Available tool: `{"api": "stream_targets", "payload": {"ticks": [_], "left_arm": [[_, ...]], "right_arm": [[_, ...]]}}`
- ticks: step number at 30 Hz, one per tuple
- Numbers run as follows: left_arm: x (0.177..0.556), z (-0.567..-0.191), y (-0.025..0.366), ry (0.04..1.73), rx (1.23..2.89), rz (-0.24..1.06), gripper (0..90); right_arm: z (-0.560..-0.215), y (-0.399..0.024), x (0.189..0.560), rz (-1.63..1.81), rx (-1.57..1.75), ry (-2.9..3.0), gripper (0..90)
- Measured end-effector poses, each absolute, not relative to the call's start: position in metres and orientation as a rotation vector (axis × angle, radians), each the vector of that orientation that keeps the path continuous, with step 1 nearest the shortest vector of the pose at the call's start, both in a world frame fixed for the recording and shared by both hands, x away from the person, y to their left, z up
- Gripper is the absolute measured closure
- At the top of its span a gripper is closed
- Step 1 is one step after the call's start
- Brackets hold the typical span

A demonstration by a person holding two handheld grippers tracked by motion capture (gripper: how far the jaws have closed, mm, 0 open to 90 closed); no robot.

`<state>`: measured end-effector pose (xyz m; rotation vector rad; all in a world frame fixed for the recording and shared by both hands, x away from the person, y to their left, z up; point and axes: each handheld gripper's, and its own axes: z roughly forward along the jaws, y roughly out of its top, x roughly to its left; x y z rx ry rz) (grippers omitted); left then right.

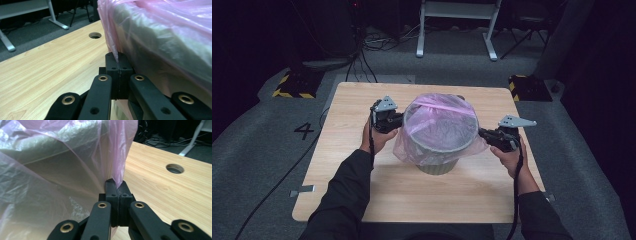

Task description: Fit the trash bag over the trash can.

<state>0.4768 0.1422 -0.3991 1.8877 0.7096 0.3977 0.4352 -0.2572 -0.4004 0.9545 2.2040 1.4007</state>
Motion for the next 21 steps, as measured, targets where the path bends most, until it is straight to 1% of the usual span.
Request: {"api": "stream_targets", "payload": {"ticks": [3,6,9,11,13,15,17,21], "left_arm": [[0.478,-0.397,0.146,0.741,1.883,0.429,89.9],[0.487,-0.395,0.150,0.822,1.879,0.494,89.7],[0.496,-0.393,0.151,0.870,1.881,0.513,89.7],[0.501,-0.393,0.149,0.871,1.902,0.516,89.8],[0.505,-0.394,0.145,0.870,1.944,0.473,89.8],[0.510,-0.397,0.136,0.877,1.995,0.465,89.7],[0.511,-0.398,0.134,0.878,2.000,0.460,89.7],[0.519,-0.403,0.128,0.885,2.042,0.386,89.6]], "right_arm": [[-0.394,-0.263,0.431,1.359,0.937,2.175,90.0],[-0.384,-0.269,0.433,1.341,0.941,2.118,90.0],[-0.375,-0.270,0.439,1.305,0.947,2.084,90.0],[-0.374,-0.268,0.444,1.279,0.966,2.089,90.0],[-0.377,-0.267,0.450,1.272,0.993,2.112,90.0],[-0.384,-0.263,0.458,1.260,1.034,2.146,89.8],[-0.386,-0.261,0.459,1.249,1.043,2.157,89.8],[-0.392,-0.250,0.466,1.209,1.055,2.216,89.8]]}}
